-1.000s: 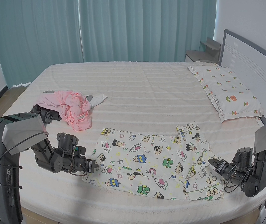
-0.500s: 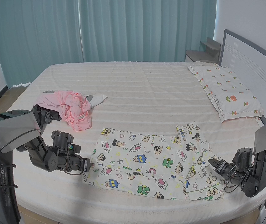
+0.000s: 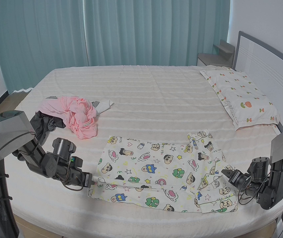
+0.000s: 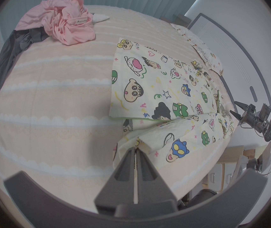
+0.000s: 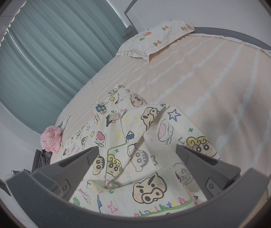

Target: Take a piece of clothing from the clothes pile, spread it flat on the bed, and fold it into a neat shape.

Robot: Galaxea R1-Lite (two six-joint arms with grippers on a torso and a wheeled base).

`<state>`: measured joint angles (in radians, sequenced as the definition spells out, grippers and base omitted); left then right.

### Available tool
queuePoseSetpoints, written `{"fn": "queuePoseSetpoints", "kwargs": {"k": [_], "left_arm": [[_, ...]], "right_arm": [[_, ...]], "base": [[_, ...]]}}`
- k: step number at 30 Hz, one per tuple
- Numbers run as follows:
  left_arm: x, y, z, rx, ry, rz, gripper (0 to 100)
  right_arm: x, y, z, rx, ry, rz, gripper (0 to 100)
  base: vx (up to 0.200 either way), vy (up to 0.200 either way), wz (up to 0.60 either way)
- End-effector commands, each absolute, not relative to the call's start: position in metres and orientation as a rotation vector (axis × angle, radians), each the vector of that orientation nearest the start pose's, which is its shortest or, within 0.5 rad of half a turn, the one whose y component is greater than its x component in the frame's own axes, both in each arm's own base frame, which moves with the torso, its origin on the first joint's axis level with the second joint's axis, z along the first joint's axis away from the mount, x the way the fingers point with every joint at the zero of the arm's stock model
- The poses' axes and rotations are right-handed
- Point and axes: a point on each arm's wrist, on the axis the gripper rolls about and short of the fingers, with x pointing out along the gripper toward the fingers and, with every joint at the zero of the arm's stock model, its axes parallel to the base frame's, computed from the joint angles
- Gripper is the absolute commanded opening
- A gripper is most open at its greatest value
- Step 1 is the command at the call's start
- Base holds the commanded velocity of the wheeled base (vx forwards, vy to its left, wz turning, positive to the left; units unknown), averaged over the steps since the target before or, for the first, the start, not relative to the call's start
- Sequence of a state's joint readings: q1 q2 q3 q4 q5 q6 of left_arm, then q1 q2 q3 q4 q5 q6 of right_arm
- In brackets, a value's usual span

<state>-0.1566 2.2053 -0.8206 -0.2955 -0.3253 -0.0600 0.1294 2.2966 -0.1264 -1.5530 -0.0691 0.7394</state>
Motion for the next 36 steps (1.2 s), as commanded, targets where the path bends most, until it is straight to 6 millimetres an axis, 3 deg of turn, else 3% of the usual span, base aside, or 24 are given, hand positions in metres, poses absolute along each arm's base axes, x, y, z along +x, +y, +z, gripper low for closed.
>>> {"fn": "queuePoseSetpoints", "kwargs": {"k": [1,7,9,15,18,21,36], "left_arm": [[0.327,-0.059,0.008,-0.141,1.086,-0.398,0],[0.328,-0.058,0.008,-0.122,1.081,-0.367,0],[0.33,-0.059,0.007,-0.122,1.077,-0.368,0],[0.332,-0.059,0.008,-0.126,1.068,-0.367,0],[0.336,-0.06,0.006,-0.127,1.064,-0.367,0],[0.338,-0.06,0.006,-0.128,1.064,-0.364,0],[0.338,-0.061,0.001,-0.128,1.079,-0.365,0]], "right_arm": [[0.246,0.029,-0.021,0.659,0.586,-0.172,100],[0.248,0.013,-0.017,0.636,0.556,-0.208,100],[0.245,-0.006,-0.024,0.575,0.598,-0.201,100],[0.232,-0.029,-0.029,0.535,0.684,-0.006,100],[0.231,-0.029,-0.052,0.44,0.764,0.032,100],[0.23,-0.027,-0.061,0.421,0.8,0.107,100],[0.231,-0.021,-0.061,0.43,0.79,0.333,100]], "base": [[0.0,0.0,0.0],[0.0,0.0,0.0],[0.0,0.0,0.0],[0.0,0.0,0.0],[0.0,0.0,0.0],[0.0,0.0,0.0],[0.0,0.0,0.0]]}}
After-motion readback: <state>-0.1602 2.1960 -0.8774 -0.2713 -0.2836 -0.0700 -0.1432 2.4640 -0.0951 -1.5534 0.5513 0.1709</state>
